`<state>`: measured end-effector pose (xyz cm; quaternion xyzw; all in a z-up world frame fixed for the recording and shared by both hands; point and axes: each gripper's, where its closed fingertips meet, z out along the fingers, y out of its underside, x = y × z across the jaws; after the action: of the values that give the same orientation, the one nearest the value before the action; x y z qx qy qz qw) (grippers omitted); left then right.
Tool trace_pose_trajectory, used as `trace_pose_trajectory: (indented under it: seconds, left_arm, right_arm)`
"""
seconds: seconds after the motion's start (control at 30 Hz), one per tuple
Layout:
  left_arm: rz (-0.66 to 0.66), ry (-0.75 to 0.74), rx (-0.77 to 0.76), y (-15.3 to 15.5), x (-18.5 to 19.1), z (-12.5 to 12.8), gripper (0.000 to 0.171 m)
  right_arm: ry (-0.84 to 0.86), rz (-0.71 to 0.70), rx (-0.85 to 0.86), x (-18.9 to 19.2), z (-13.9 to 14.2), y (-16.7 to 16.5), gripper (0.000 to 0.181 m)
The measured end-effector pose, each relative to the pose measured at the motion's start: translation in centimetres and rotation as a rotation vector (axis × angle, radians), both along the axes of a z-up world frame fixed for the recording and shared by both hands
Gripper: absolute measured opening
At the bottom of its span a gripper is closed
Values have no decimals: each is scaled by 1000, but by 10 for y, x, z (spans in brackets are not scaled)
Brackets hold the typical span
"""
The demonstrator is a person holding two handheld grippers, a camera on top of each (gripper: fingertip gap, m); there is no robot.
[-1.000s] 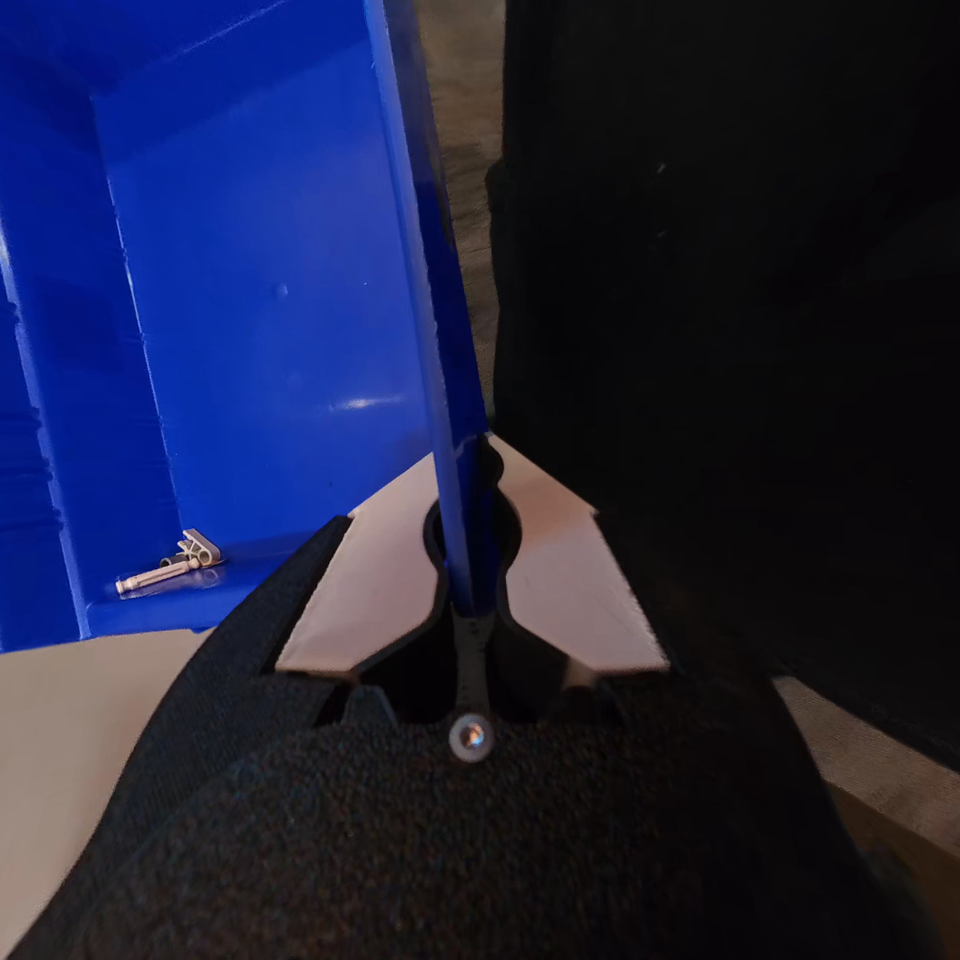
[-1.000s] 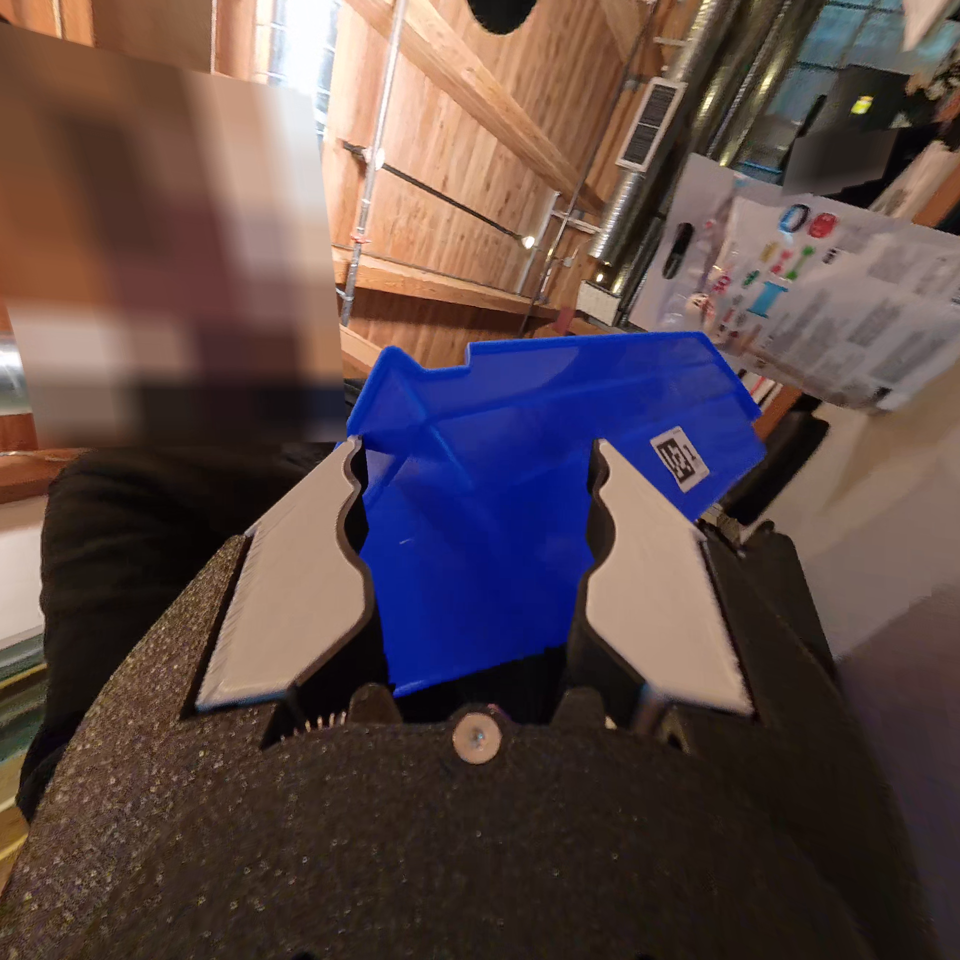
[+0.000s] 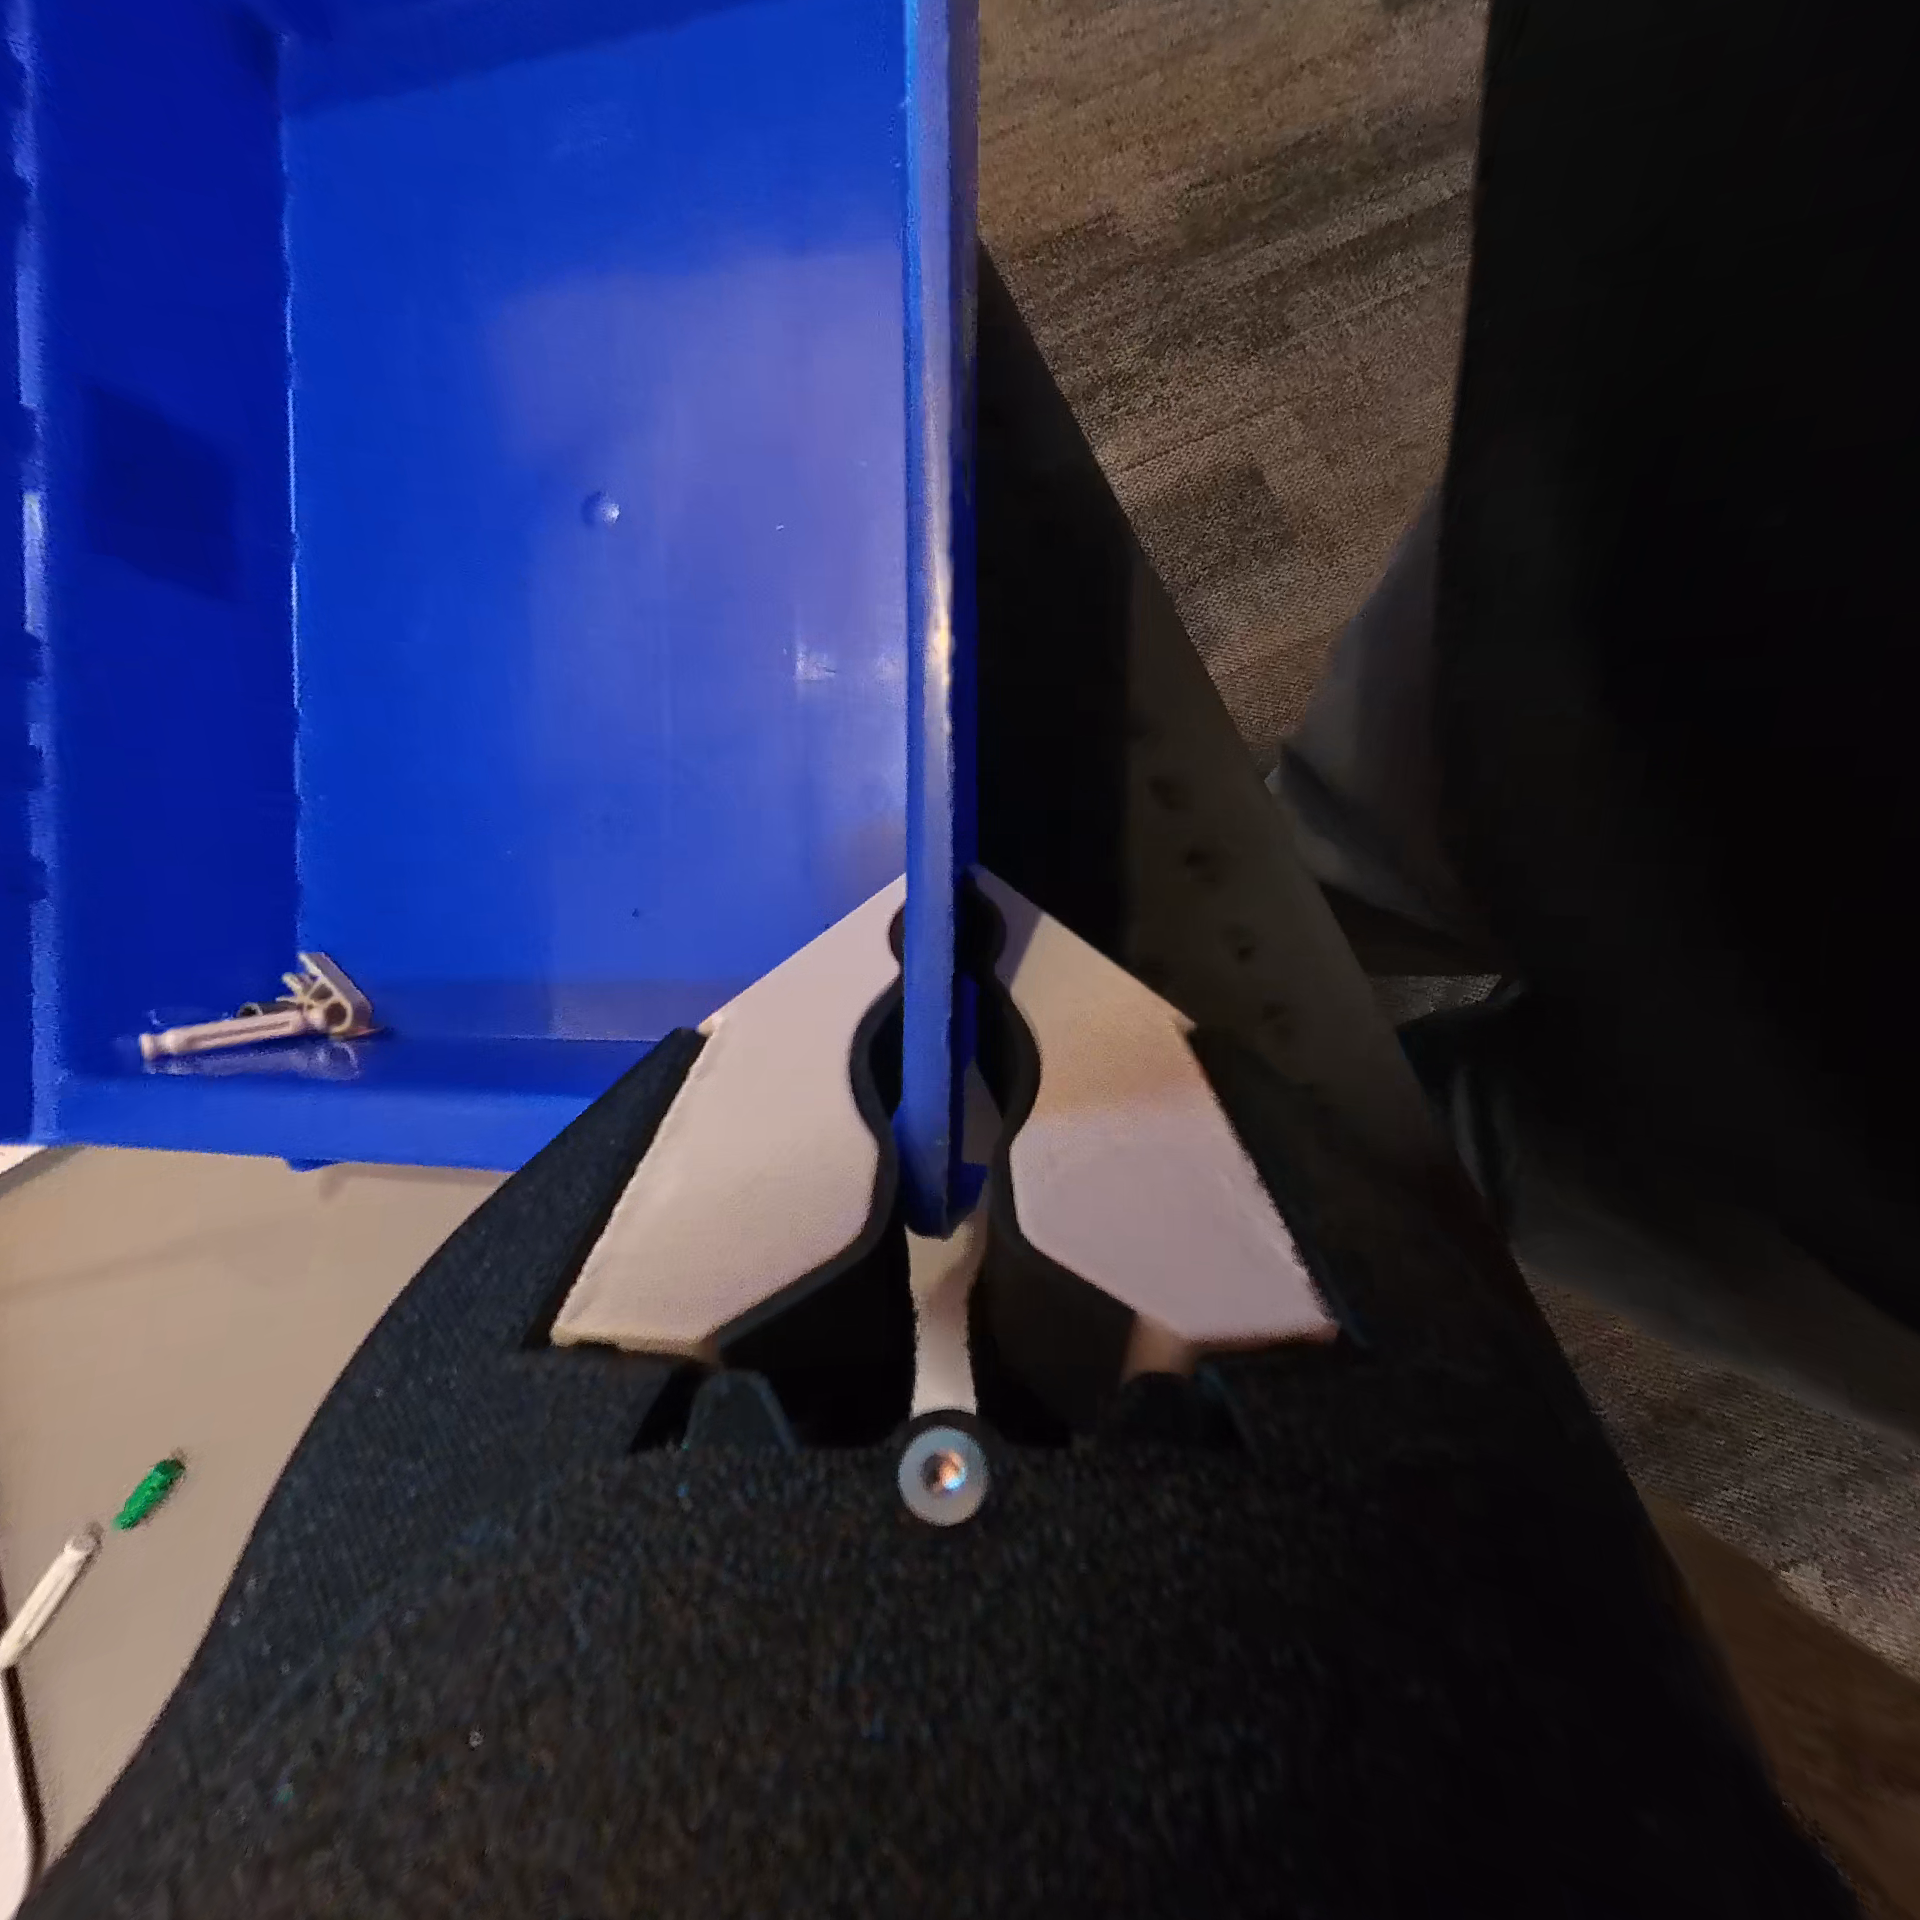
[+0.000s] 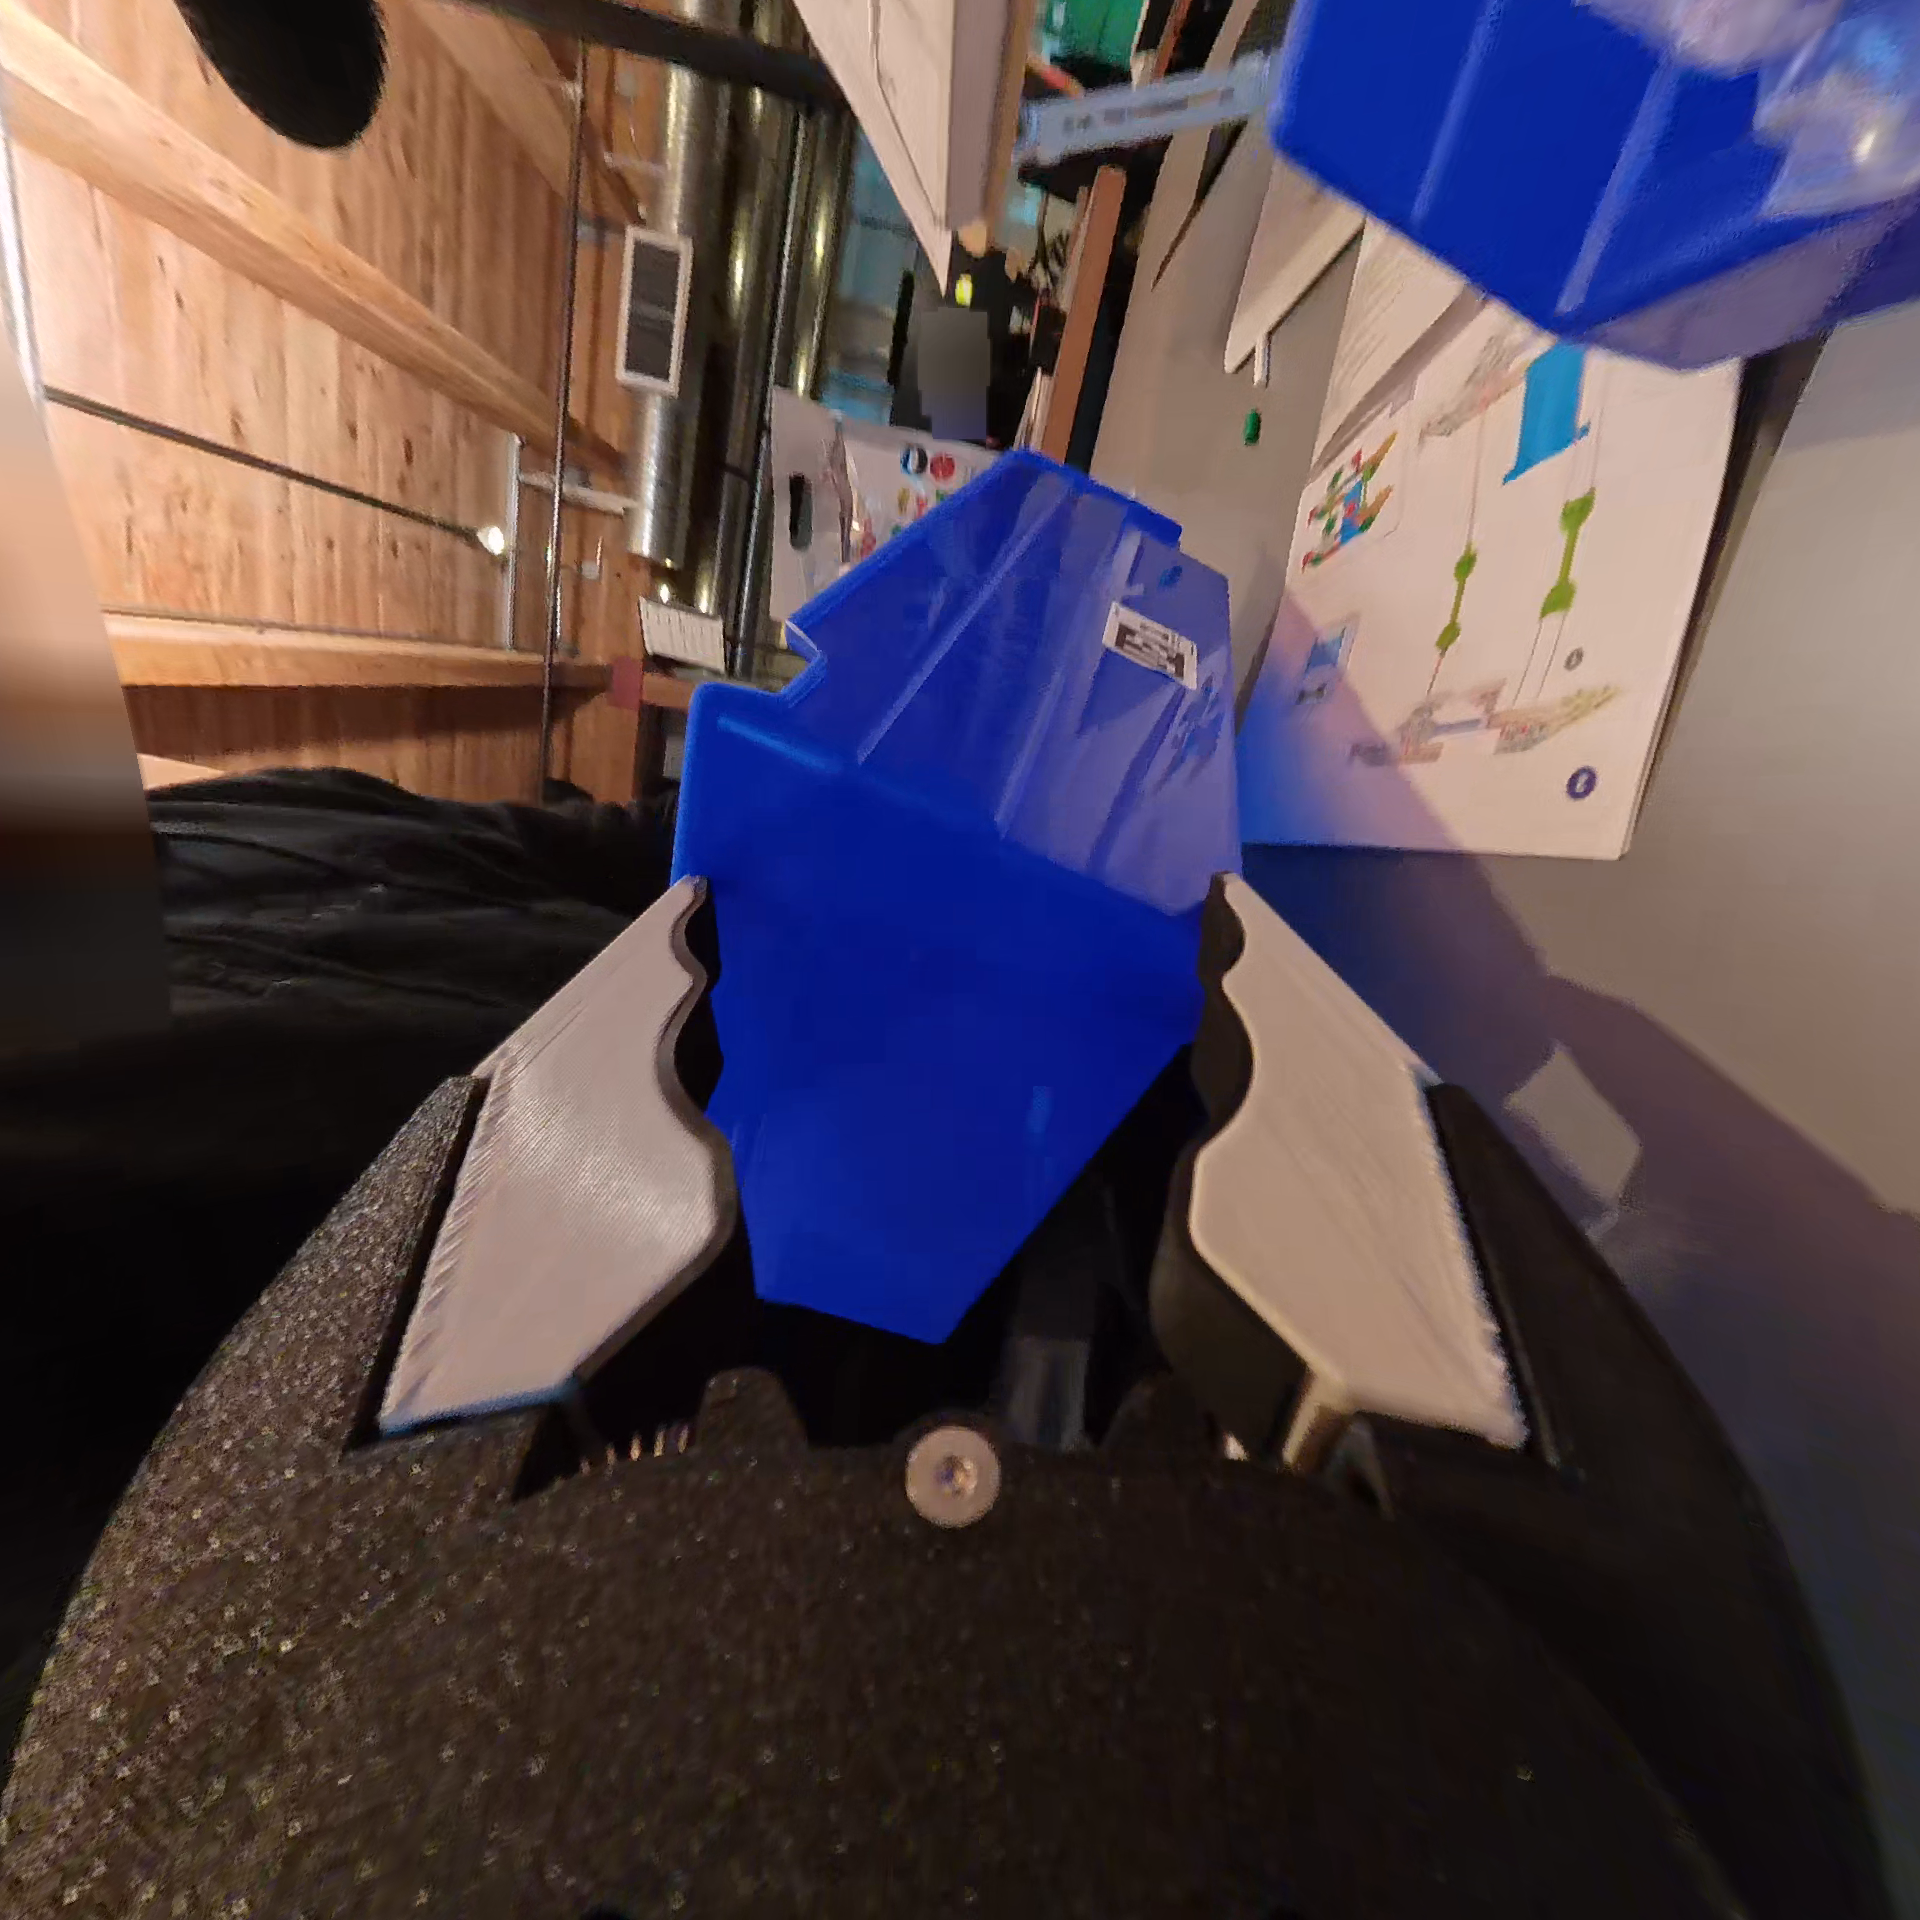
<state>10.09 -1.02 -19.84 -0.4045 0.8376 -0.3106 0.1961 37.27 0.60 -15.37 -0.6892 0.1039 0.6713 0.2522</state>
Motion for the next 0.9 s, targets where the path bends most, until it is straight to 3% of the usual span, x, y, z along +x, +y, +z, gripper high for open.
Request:
trace_pose_trajectory:
  seconds: [0.2, 0.3, 0.37, 0.43, 0.53, 0.6, 0.7, 0.8, 0.9]
  left_arm:
    - [-33, 17, -72, 1, -25, 10, 0]
    - [-48, 20, -35, 4, -34, 15, 0]
    - [-29, 6, -43, 7, -36, 23, 0]
    - [8, -12, -36, 12, -35, 33, 0]
    - [70, -3, -29, 22, -36, 37, 0]
    - [83, 4, 4, 28, -35, 32, 0]
    - [121, 15, -8, 27, -23, 24, 1]
    - [171, 23, 7, 26, -6, 9, 1]
    - [201, 20, 16, 23, 7, -2, 2]
  right_arm:
    - [16, 86, -24, -17, -21, -9, 86]
    - [-21, 117, -47, -26, -34, -13, 83]
    - [26, 129, -99, -30, -42, -18, 82]
    - [-30, 178, -116, -37, -48, -28, 83]
    - [-108, 122, -93, -25, -29, -29, 76]
    - [-297, 89, -106, -12, -21, -37, 73]
    - [-552, 13, -27, -2, 26, -25, 62]
    - [-773, 92, 76, -36, 71, 13, 61]
    - [-890, 198, 233, -107, 99, 69, 59]
